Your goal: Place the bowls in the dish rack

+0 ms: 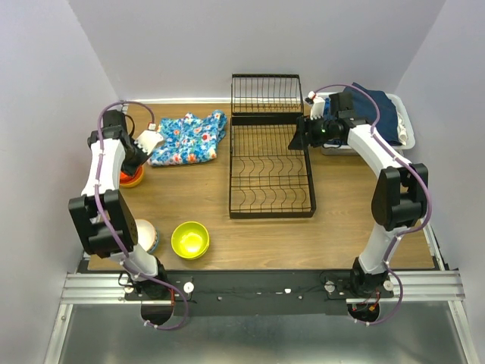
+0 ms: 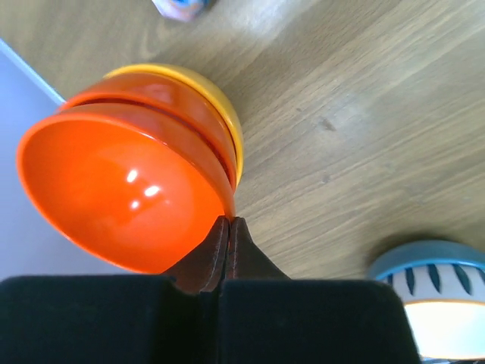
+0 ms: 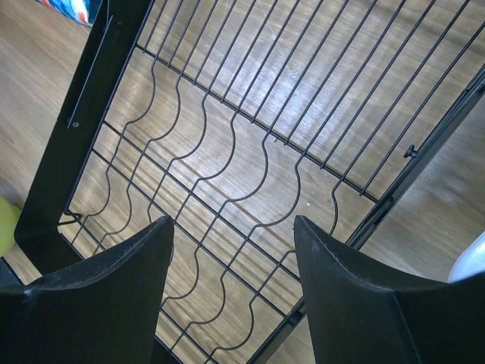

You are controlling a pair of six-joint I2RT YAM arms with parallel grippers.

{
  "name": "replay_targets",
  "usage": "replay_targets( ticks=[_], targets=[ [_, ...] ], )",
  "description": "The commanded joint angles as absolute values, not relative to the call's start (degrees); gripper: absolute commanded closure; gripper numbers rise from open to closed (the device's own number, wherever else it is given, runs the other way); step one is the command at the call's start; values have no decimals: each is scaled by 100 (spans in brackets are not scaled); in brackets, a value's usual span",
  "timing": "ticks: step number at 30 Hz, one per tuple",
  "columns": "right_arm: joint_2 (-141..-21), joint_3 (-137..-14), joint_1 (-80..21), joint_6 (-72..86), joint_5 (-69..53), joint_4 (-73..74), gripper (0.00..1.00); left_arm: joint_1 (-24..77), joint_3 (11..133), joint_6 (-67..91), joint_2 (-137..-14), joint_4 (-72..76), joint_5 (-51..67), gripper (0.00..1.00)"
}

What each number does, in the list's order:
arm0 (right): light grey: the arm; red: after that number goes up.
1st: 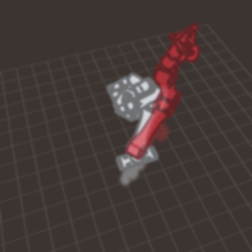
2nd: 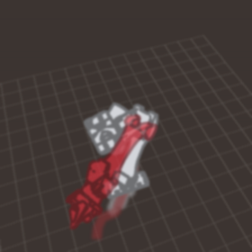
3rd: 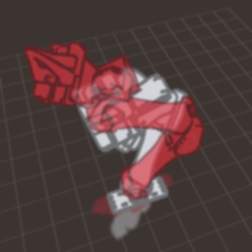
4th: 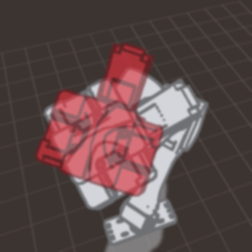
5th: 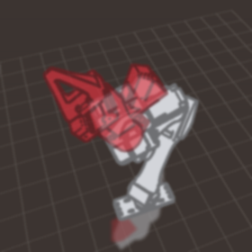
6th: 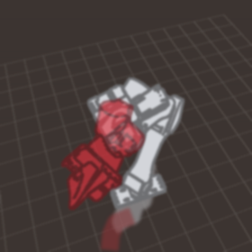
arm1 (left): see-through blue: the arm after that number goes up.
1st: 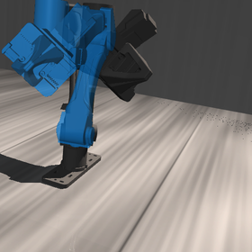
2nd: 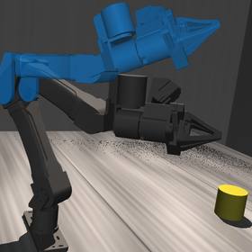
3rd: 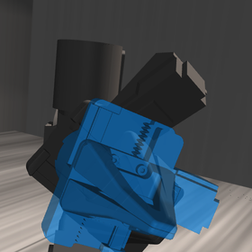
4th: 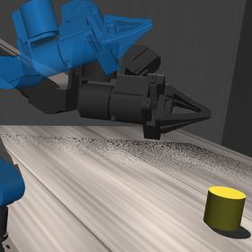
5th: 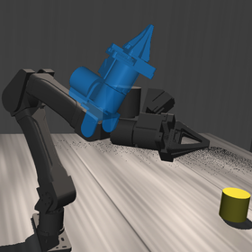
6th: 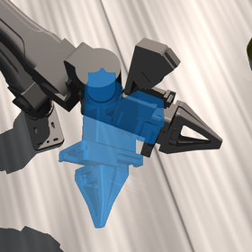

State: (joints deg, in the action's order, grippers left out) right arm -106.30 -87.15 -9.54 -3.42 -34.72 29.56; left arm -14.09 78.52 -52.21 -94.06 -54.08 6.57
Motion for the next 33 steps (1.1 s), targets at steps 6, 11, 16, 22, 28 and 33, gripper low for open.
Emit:
replay_targets(
  ticks=[6,11,16,22,28,33],
  targets=[
    [-10714,-8982,-967,-246,-3437,2944,28,-625,8604,-4905,-8473,-5862,1107,100],
    [-10653,-8939,-941,-10,-2912,2980,28,358,9191,-4439,-8586,-5941,1624,100],
    [-10538,-8859,-642,737,-2401,3102,28,1404,9747,-3544,-9008,-5521,2748,100],
    [-10415,-8745,209,1387,-1969,3445,27,2109,9168,-1910,-9281,-3124,4418,100],
    [-10319,-8718,1221,1663,-1846,3770,27,2540,8140,695,-9825,732,5281,100],
    [-10134,-8763,1248,1301,-1916,3937,27,2593,7648,3264,-10782,4838,5608,100]
  ],
)
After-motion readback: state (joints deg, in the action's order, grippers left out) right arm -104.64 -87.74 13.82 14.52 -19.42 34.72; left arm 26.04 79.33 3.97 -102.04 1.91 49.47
